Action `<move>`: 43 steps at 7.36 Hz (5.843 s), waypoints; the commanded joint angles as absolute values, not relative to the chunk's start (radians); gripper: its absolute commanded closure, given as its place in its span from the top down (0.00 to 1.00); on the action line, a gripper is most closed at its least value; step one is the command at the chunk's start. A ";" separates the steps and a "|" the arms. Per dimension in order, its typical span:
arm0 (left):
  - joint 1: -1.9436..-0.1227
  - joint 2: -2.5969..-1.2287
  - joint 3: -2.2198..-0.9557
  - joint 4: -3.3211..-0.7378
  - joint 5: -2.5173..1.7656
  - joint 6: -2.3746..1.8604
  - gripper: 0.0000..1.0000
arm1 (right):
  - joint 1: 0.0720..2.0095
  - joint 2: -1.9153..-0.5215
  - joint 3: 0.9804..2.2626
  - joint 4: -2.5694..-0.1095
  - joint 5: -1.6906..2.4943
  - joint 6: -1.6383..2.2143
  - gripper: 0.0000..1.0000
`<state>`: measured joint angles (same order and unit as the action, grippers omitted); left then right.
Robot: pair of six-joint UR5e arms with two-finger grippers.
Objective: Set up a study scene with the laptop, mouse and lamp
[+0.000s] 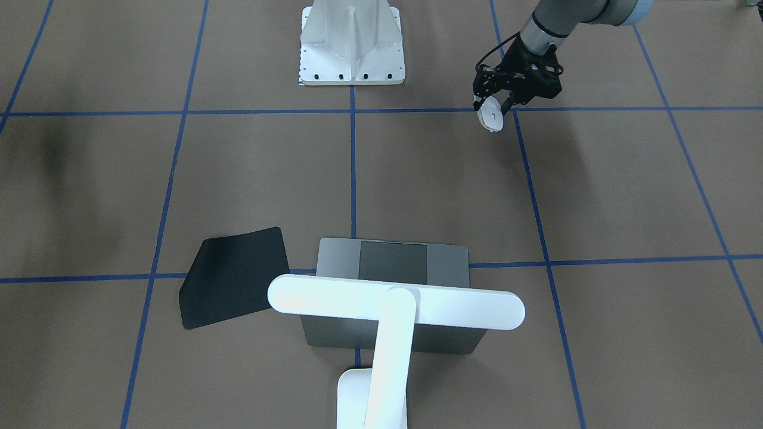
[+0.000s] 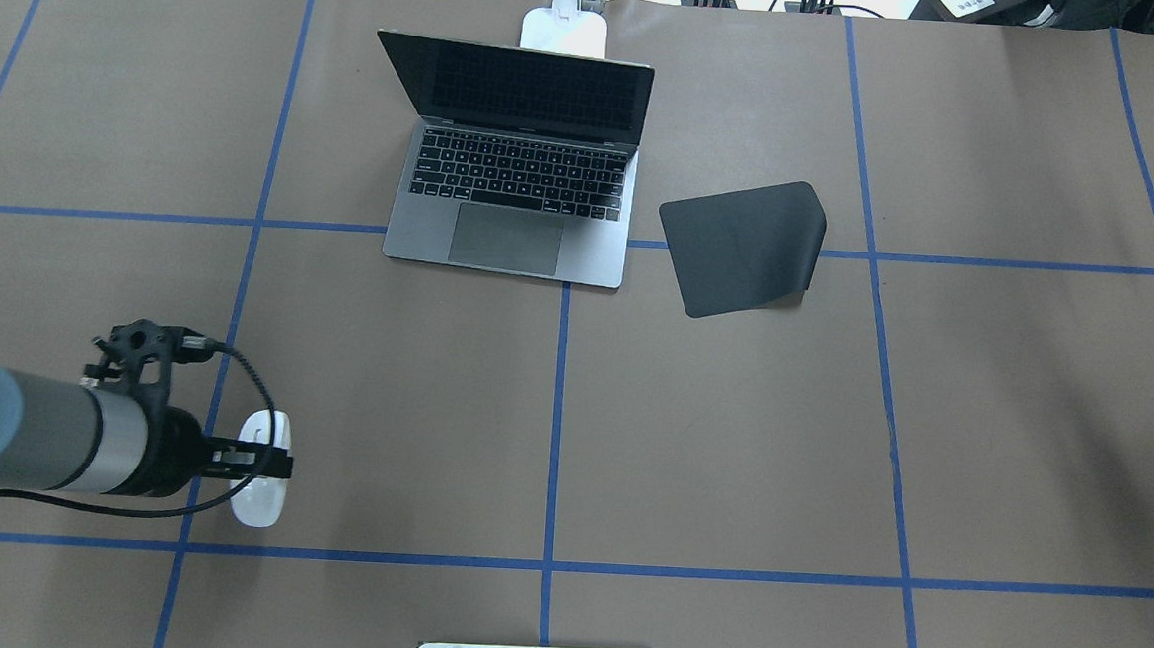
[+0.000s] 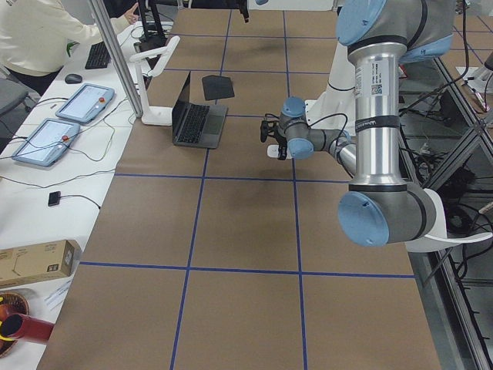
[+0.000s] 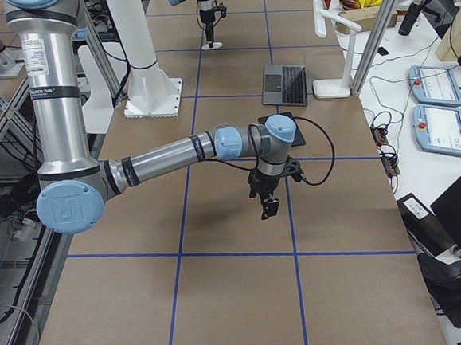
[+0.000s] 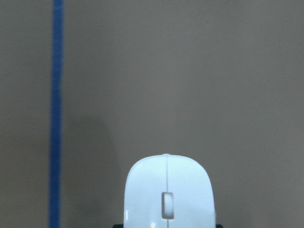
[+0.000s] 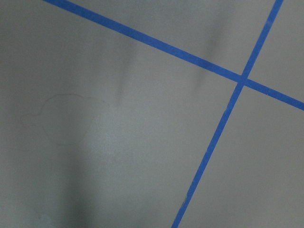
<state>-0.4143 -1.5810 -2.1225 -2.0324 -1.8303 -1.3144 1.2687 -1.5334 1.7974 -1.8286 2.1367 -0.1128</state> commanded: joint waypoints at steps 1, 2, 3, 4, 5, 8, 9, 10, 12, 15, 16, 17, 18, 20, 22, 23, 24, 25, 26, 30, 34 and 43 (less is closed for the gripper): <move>-0.422 -1.817 -2.120 -1.765 -1.821 -1.313 0.00 | 1.269 -1.526 1.796 -1.829 2.137 -0.104 1.00; -0.422 -1.895 -2.109 -1.696 -1.819 -1.313 0.00 | 1.269 -1.525 1.796 -1.829 2.138 -0.088 1.00; -0.422 -1.973 -2.073 -1.681 -1.806 -1.313 0.00 | 1.269 -1.525 1.798 -1.827 2.137 -0.086 1.00; -0.422 -2.053 -2.024 -1.658 -1.777 -1.315 0.00 | 1.269 -1.526 1.795 -1.825 2.126 -0.080 1.00; -0.420 -2.145 -1.963 -1.626 -1.747 -1.319 0.00 | 1.269 -1.526 1.793 -1.806 2.115 -0.074 1.00; -0.419 -2.333 -1.795 -1.626 -1.675 -1.414 0.00 | 1.267 -1.509 1.792 -1.774 2.117 0.121 1.00; -0.417 -2.412 -1.719 -1.628 -1.646 -1.448 0.00 | 1.267 -1.508 1.772 -1.757 2.114 0.118 1.00; -0.416 -2.474 -1.651 -1.635 -1.614 -1.471 0.00 | 1.267 -1.508 1.728 -1.691 2.109 0.098 1.00; -0.414 -2.603 -1.501 -1.649 -1.567 -1.514 0.00 | 1.267 -1.523 1.642 -1.550 2.111 0.048 1.00; -0.394 -2.779 -1.177 -1.785 -1.432 -1.584 0.00 | 1.267 -1.529 1.641 -1.513 2.108 0.046 1.00; -0.391 -2.787 -1.158 -1.792 -1.398 -1.591 0.00 | 1.267 -1.531 1.641 -1.511 2.108 0.046 1.00; -0.390 -2.792 -1.122 -1.834 -1.352 -1.598 0.00 | 1.267 -1.531 1.644 -1.511 2.109 0.046 1.00; -0.387 -2.806 -1.053 -1.874 -1.292 -1.617 0.00 | 1.267 -1.534 1.643 -1.511 2.109 0.046 1.00; -0.353 -2.845 -0.971 -1.904 -1.200 -1.646 0.00 | 1.267 -1.535 1.641 -1.511 2.109 0.046 1.00; -0.350 -2.858 -0.939 -1.908 -1.166 -1.641 0.00 | 1.267 -1.536 1.641 -1.511 2.111 0.048 1.00; -0.351 -2.858 -0.939 -1.913 -1.135 -1.635 0.10 | 1.267 -1.537 1.641 -1.511 2.111 0.048 1.00; -0.351 -2.859 -0.939 -1.913 -1.115 -1.637 0.48 | 1.267 -1.539 1.641 -1.511 2.111 0.048 1.00; -0.351 -2.867 -0.939 -1.914 -1.105 -1.638 0.64 | 1.267 -1.539 1.644 -1.511 2.112 0.048 1.00; -0.351 -2.873 -0.939 -1.914 -1.098 -1.638 0.68 | 1.267 -1.540 1.644 -1.511 2.112 0.048 1.00; -0.351 -2.881 -0.933 -1.914 -1.077 -1.638 0.71 | 1.267 -1.539 1.646 -1.511 2.112 0.049 1.00; -0.365 -2.820 -1.075 -1.864 -1.123 -1.532 0.85 | 1.267 -1.539 1.638 -1.512 2.120 0.054 1.00; -0.552 -2.303 -1.820 -1.393 -1.679 -1.271 0.98 | 1.270 -1.554 1.620 -1.509 2.118 0.061 1.00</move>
<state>-0.4892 -2.3747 -1.7431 -1.4569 -1.5882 -1.3441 1.2691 -1.5516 1.6283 -1.5094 2.1190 0.0613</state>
